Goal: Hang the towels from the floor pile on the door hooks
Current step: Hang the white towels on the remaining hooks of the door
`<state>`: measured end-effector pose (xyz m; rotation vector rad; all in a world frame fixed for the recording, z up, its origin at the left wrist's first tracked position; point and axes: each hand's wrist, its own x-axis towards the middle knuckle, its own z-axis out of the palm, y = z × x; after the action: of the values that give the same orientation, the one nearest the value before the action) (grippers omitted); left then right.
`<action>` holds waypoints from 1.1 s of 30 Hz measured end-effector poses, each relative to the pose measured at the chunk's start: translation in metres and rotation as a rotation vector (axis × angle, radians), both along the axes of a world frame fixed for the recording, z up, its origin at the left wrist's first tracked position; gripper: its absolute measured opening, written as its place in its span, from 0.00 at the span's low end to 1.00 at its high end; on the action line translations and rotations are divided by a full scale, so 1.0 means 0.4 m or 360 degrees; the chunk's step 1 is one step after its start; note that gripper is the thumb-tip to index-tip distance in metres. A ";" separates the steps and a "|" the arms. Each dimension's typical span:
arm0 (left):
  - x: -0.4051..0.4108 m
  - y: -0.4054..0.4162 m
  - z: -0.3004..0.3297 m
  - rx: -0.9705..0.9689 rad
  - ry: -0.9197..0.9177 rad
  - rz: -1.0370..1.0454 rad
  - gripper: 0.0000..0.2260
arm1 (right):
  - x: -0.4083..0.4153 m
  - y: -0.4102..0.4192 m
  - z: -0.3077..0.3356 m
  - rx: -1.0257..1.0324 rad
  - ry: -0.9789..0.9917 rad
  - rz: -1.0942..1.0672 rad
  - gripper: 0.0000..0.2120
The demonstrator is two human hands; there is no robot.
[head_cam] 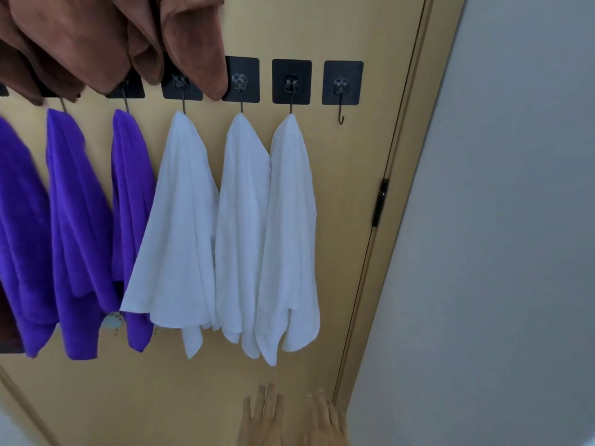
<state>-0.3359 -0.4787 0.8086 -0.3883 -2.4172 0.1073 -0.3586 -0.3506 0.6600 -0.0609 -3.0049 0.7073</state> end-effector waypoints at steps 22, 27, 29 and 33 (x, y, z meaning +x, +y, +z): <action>0.446 0.299 -0.264 -0.0649 -0.1639 -0.1242 0.26 | 0.851 0.174 0.104 0.0144 -0.0596 -0.1136 0.32; 0.700 0.492 -0.256 -0.0845 -0.1607 -0.1627 0.24 | 1.143 0.254 0.073 0.0111 -0.0635 -0.1544 0.26; 0.827 0.559 -0.252 -0.0937 -0.1558 -0.1768 0.25 | 1.265 0.274 0.068 0.0053 -0.0639 -0.1708 0.26; 1.094 0.663 -0.263 -0.1108 -0.1450 -0.1996 0.24 | 1.517 0.308 0.048 -0.0003 -0.0631 -0.2021 0.25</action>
<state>0.1016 -0.2135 0.7032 -2.5996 -2.3163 0.2302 0.2483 -0.2276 0.6791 -2.0106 -2.4187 0.5147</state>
